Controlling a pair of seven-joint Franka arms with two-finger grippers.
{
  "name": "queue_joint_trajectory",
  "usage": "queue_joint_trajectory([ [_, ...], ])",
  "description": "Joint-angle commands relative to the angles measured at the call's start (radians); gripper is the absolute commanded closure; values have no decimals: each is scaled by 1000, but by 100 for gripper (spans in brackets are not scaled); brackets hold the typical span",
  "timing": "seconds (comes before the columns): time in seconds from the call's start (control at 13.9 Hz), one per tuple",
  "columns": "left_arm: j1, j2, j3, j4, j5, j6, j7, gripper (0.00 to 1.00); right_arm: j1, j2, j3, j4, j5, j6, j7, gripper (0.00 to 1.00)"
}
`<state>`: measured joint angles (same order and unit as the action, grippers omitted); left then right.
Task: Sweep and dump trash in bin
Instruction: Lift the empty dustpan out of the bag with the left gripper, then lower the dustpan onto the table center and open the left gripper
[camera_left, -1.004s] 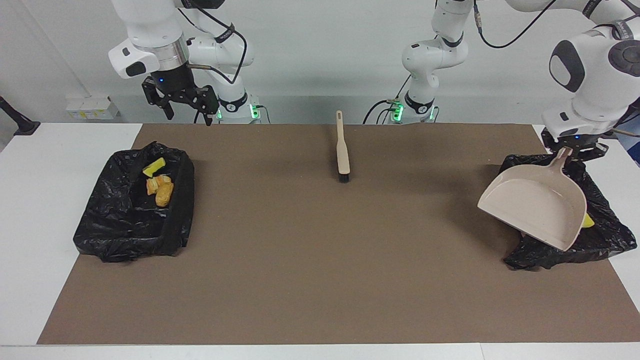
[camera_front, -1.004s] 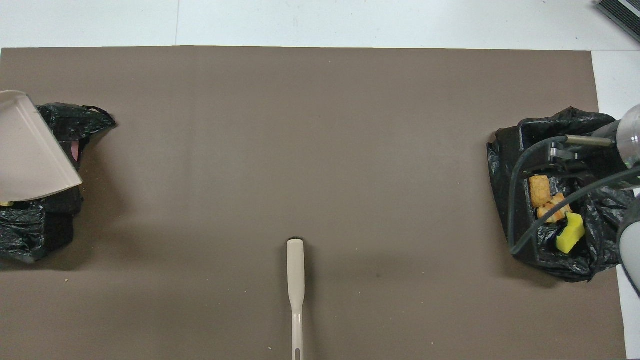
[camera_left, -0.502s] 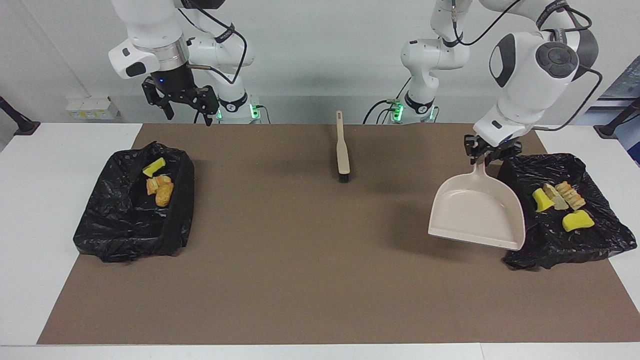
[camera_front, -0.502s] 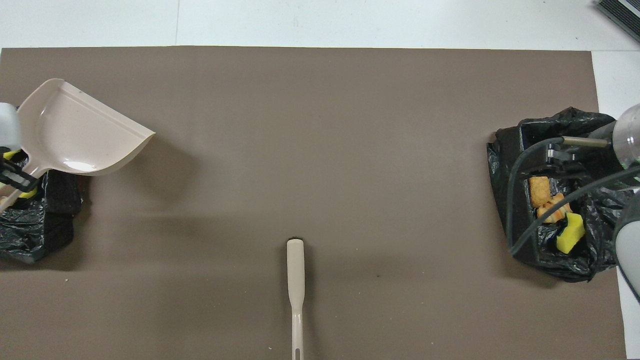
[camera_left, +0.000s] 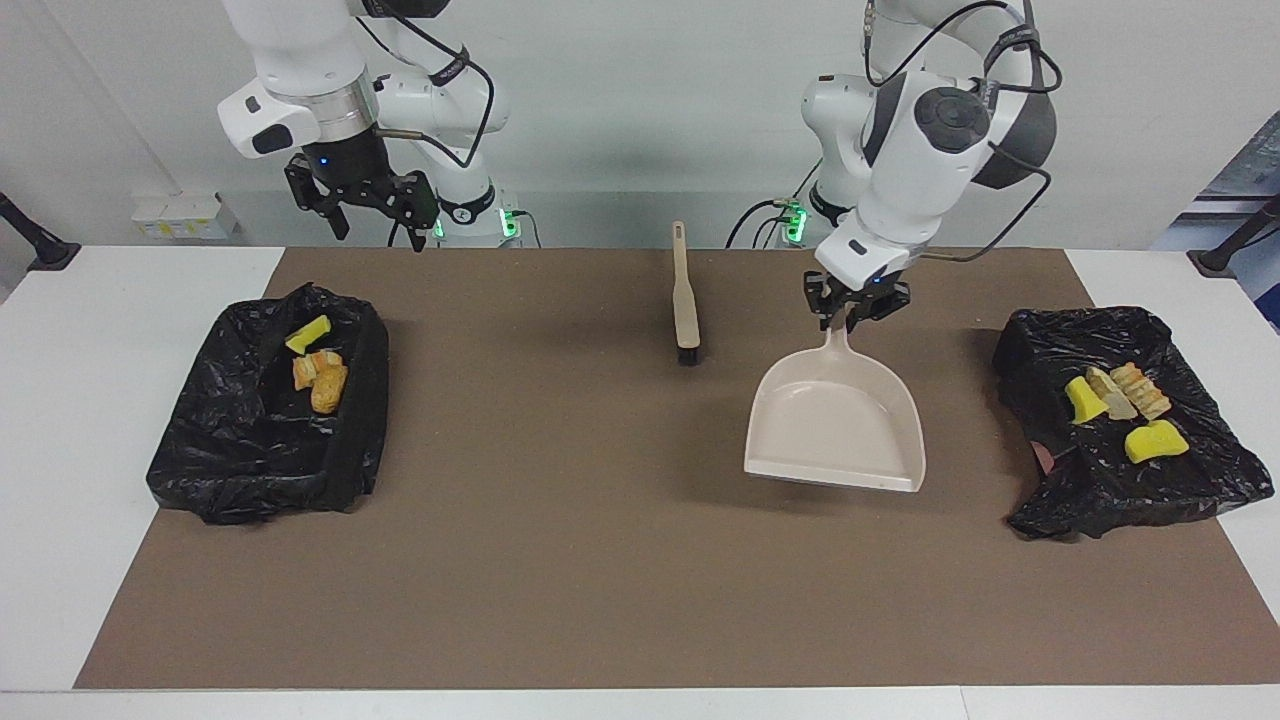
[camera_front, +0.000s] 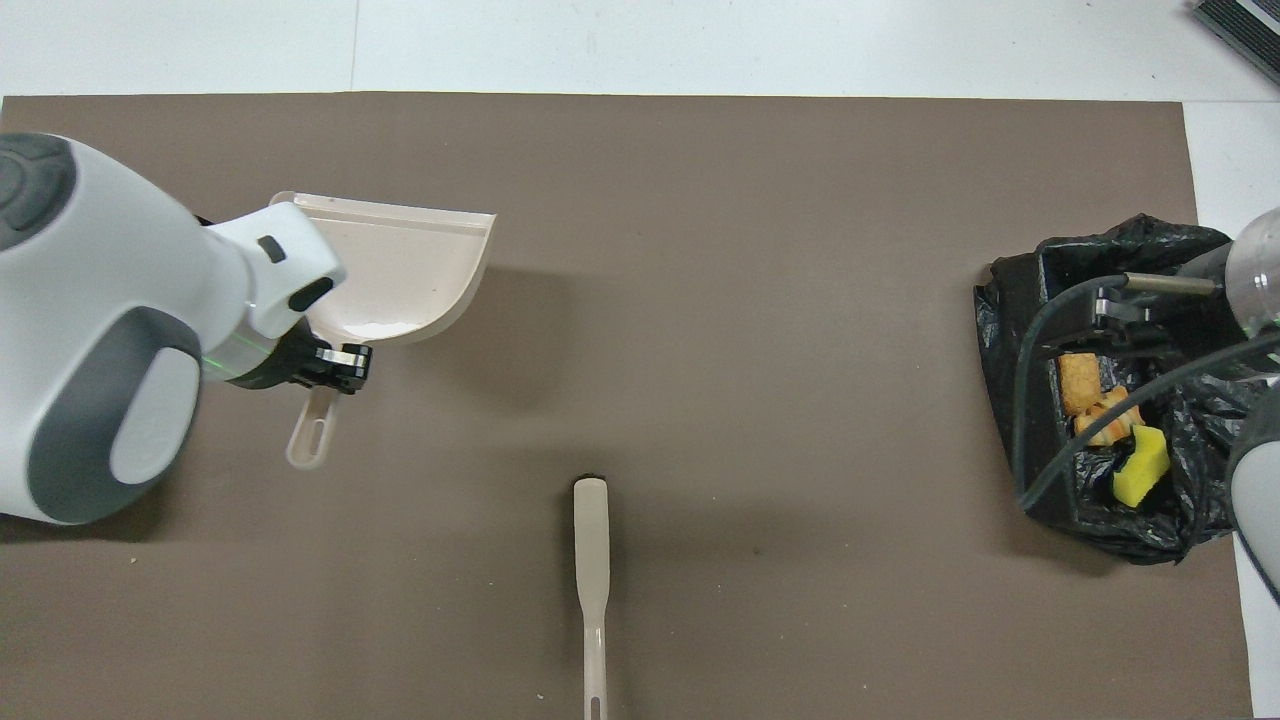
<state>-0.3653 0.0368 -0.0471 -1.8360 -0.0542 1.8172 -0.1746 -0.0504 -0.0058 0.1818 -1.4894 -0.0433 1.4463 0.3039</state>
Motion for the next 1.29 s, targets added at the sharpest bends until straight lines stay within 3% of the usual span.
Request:
queue_joint_trajectory([
  [0.0,-91,40,23,-34,-16,86,-60,100,-8,-10,-1,-9,25,-7,-23,0],
  [0.36,-207,196,23,-35,-16,318,-276,100,-16,-8,-2,-11,37,-3,-22,0],
  [0.72,-231,227,23,-39,-16,381,-304,100,-17,-6,-4,-9,57,3,-22,0],
  [0.79,-230,225,23,-42,-16,378,-306,70,-20,-6,-5,-9,57,3,-22,0],
  [0.86,-228,225,23,-42,-16,373,-309,19,-22,-5,-5,-8,57,3,-23,0],
  [0.93,-228,224,24,-42,-16,363,-312,0,-22,-6,-7,-9,57,3,-23,0],
  [1.22,-179,204,29,-19,-12,298,-287,0,-22,-6,-7,-9,57,3,-23,0],
])
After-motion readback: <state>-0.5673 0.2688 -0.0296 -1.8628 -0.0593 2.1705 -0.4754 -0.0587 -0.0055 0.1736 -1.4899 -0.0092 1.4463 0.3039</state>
